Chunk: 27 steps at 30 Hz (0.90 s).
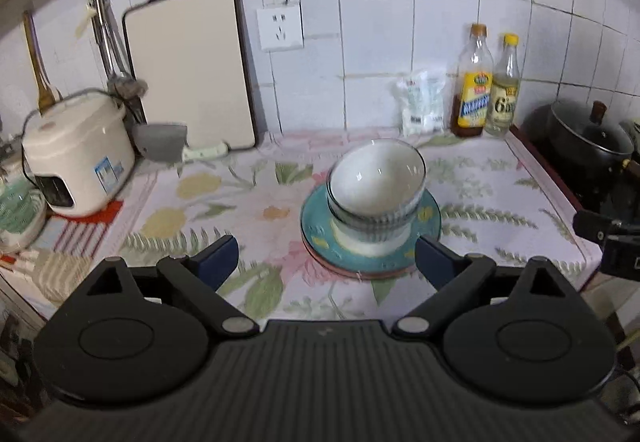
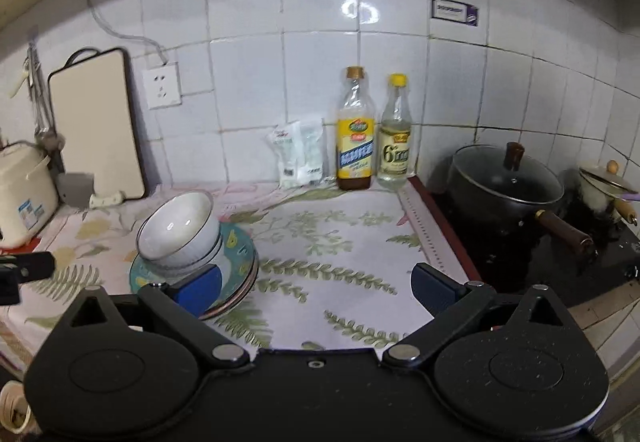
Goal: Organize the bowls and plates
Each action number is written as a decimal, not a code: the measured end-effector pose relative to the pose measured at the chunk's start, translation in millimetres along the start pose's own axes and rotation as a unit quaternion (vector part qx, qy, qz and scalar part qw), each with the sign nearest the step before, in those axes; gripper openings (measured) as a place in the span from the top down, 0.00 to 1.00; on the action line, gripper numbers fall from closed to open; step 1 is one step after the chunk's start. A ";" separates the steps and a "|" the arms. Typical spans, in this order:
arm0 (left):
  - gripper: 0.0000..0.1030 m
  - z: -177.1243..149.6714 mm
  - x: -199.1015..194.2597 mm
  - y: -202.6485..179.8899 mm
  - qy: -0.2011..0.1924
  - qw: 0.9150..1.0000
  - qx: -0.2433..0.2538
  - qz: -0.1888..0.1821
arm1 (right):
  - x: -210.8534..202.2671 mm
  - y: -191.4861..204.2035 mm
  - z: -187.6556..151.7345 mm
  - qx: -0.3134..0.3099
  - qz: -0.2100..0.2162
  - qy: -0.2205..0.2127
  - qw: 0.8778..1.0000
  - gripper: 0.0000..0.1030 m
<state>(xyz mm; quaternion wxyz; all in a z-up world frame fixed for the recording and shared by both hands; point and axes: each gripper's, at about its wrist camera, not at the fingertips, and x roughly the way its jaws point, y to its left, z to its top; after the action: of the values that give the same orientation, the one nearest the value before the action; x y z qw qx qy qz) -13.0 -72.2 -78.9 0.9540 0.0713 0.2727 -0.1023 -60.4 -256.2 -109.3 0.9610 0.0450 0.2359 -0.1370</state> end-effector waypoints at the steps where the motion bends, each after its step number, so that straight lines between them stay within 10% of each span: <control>1: 0.07 -2.0 0.1 0.4 0.000 1.000 0.000 -0.004 | -1.0 2.8 -1.3 -0.005 -0.002 -0.001 1.000 0.01; 27: 0.07 -25.0 14.7 9.4 0.024 1.000 -0.016 -0.011 | -10.0 25.6 -22.3 -0.023 -0.022 -0.015 0.999 0.01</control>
<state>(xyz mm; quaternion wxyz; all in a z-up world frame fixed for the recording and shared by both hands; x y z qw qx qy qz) -11.2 -60.6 -107.0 0.9471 0.0554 0.2975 -0.1070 -71.5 -225.9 -123.8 0.9621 0.0158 0.2251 -0.1531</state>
